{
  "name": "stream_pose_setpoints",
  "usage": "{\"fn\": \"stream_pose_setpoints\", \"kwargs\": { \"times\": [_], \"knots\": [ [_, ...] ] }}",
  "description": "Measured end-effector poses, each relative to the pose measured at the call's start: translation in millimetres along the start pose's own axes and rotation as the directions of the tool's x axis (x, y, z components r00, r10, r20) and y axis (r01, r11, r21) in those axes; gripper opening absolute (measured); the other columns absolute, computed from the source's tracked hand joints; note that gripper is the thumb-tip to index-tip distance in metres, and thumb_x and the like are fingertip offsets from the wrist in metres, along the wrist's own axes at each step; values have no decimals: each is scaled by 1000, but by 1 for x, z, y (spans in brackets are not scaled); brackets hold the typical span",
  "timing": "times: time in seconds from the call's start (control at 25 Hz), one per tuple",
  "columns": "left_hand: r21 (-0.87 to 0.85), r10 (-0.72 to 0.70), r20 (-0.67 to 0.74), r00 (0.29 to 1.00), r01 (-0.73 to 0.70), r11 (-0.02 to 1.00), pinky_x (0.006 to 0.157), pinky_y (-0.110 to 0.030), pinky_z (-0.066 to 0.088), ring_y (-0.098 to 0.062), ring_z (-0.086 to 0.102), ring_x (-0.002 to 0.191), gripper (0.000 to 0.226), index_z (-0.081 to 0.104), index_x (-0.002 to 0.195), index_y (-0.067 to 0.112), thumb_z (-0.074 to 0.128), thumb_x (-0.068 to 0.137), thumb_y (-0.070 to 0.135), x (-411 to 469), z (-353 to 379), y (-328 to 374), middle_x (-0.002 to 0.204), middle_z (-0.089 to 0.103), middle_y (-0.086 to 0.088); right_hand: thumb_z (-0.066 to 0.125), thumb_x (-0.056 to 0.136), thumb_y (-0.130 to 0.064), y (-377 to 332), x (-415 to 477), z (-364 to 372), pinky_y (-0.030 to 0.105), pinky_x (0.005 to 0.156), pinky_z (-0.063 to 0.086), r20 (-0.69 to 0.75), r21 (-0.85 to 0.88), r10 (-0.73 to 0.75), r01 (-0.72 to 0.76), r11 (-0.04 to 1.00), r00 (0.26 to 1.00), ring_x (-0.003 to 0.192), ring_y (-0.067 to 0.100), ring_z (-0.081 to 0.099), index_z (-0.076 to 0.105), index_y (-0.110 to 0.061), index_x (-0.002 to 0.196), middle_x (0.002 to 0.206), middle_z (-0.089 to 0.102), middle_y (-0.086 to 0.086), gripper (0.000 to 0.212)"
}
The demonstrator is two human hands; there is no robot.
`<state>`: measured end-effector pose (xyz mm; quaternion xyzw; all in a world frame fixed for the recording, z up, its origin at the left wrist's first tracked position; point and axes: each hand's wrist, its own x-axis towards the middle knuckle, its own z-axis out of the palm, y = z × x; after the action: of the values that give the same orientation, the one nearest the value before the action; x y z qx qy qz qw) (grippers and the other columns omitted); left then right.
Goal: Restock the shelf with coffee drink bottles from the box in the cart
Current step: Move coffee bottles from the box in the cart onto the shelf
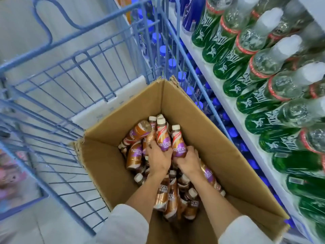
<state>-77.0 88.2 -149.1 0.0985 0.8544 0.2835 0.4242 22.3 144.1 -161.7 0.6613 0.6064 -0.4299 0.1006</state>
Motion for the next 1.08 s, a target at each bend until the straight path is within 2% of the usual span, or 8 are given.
{"fn": "stream_pose_setpoints", "kwargs": {
  "times": [0.16, 0.24, 0.4, 0.6, 0.8, 0.92, 1.0, 1.08],
  "knots": [
    [-107, 54, 162, 985, -37, 994, 111, -43, 42, -25, 54, 124, 75, 42, 140, 16, 76, 79, 41, -29, -32, 5, 137, 54, -8, 84, 68, -35, 5, -54, -36, 35, 99, 43, 8, 114, -16, 15, 993, 1000, 117, 25, 54, 51, -16, 130, 123, 52, 4, 72],
    [-213, 5, 274, 962, 56, 976, 102, -45, 52, -19, 63, 111, 73, 48, 133, 21, 80, 73, 46, -59, -53, 5, 126, 63, -4, 84, 65, -38, 5, -90, -58, 37, 99, 45, -26, 187, -41, 45, 981, 999, 113, 20, 56, 52, -22, 125, 118, 53, -2, 70],
    [-328, 11, 390, 921, 127, 936, 93, -44, 57, -17, 63, 103, 55, 42, 130, 23, 75, 87, 33, -149, -94, 23, 114, 58, 4, 86, 65, -42, 13, -178, -105, 33, 87, 51, -85, 359, -83, 108, 927, 993, 100, 9, 62, 51, -30, 114, 109, 62, -11, 61],
    [-436, 228, 392, 891, -38, 899, 70, -30, 56, -15, 68, 86, 33, 54, 112, 23, 73, 89, 9, -264, -116, 35, 105, 70, -3, 92, 65, -29, 45, -293, -146, 32, 89, 55, -172, 624, -101, 188, 758, 980, 93, 4, 69, 55, -25, 109, 107, 72, -4, 58],
    [-460, 462, 440, 770, -248, 853, 83, -43, 54, -23, 68, 93, 56, 63, 110, 24, 93, 63, 29, -377, -90, 43, 105, 75, -7, 89, 43, -46, 125, -392, -185, 26, 83, 54, -363, 775, -20, 314, 549, 931, 95, 9, 70, 57, -22, 113, 107, 72, -1, 80],
    [-427, 525, 530, 666, -324, 844, 91, -48, 54, -27, 71, 93, 56, 69, 112, 14, 85, 62, 32, -458, -52, 34, 103, 77, -9, 96, 49, -33, 202, -454, -207, 21, 75, 53, -469, 811, 83, 392, 434, 879, 89, 9, 71, 59, -16, 109, 97, 75, -4, 72],
    [-436, 564, 545, 620, -365, 823, 87, -44, 55, -26, 71, 88, 54, 72, 108, 10, 85, 59, 30, -512, -21, 18, 100, 77, -15, 96, 60, -14, 253, -494, -221, 20, 73, 54, -522, 798, 95, 445, 407, 848, 85, 8, 71, 60, -12, 110, 94, 76, -4, 62],
    [-437, 585, 571, 576, -390, 810, 79, -37, 58, -23, 71, 86, 56, 72, 107, 11, 91, 57, 25, -568, 9, 7, 102, 76, -16, 95, 59, -8, 301, -532, -233, 23, 74, 57, -567, 786, 127, 488, 380, 814, 84, 10, 72, 61, -14, 112, 99, 77, 3, 64]
  ]
}}
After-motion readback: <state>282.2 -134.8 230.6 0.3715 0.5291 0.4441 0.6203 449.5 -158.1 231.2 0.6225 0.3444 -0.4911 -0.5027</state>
